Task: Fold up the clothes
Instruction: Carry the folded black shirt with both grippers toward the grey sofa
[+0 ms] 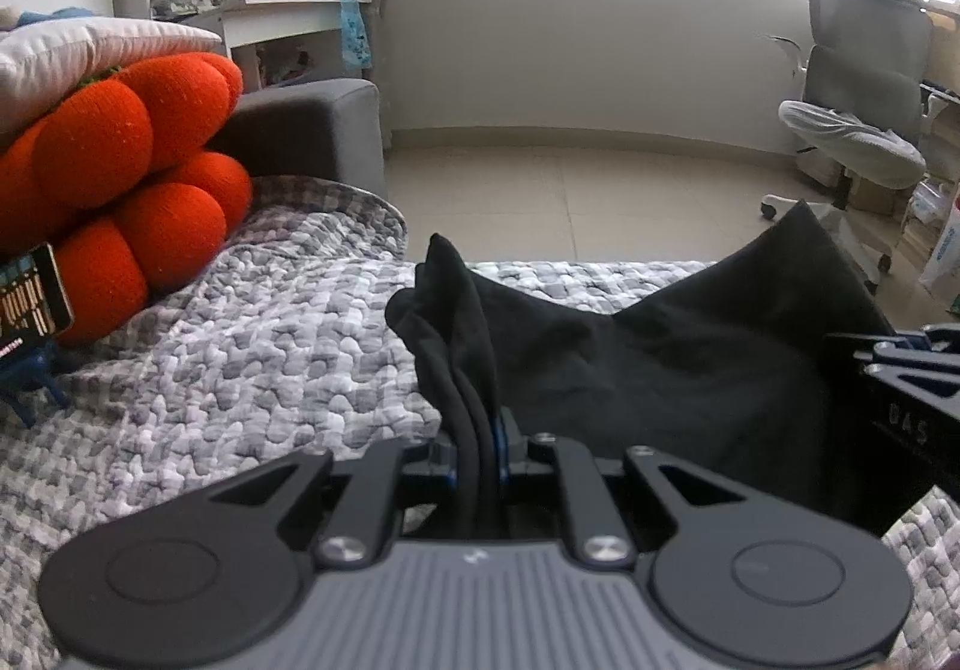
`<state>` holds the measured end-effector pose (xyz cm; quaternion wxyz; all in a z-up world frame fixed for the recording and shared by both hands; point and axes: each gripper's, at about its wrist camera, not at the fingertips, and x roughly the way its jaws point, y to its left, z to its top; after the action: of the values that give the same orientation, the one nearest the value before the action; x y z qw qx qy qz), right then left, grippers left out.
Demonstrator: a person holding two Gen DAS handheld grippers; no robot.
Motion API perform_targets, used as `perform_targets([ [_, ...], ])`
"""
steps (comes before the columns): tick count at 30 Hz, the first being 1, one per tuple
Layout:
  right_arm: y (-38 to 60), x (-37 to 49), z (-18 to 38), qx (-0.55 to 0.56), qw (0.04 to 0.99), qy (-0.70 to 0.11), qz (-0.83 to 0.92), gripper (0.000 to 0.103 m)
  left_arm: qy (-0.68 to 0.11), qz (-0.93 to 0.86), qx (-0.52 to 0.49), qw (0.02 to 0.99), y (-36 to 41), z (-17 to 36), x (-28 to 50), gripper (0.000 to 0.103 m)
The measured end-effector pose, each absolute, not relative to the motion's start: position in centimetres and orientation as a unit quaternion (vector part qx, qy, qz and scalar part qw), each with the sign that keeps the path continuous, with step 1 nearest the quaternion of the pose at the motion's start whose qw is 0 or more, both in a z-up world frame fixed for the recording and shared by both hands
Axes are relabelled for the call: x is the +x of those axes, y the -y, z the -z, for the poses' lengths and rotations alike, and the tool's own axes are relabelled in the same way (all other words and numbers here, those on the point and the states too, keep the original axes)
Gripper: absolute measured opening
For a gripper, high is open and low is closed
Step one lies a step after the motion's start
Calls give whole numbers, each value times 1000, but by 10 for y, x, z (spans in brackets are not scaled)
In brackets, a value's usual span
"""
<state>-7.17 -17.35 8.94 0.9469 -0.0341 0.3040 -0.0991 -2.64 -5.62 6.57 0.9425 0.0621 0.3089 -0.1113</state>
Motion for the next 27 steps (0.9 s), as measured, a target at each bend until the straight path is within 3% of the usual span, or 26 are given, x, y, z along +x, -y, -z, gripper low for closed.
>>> perform_targets([
  [27,167,-74,-93,-26,948,-293,120,11,-286,71,59,954,62,-81,-39,11],
])
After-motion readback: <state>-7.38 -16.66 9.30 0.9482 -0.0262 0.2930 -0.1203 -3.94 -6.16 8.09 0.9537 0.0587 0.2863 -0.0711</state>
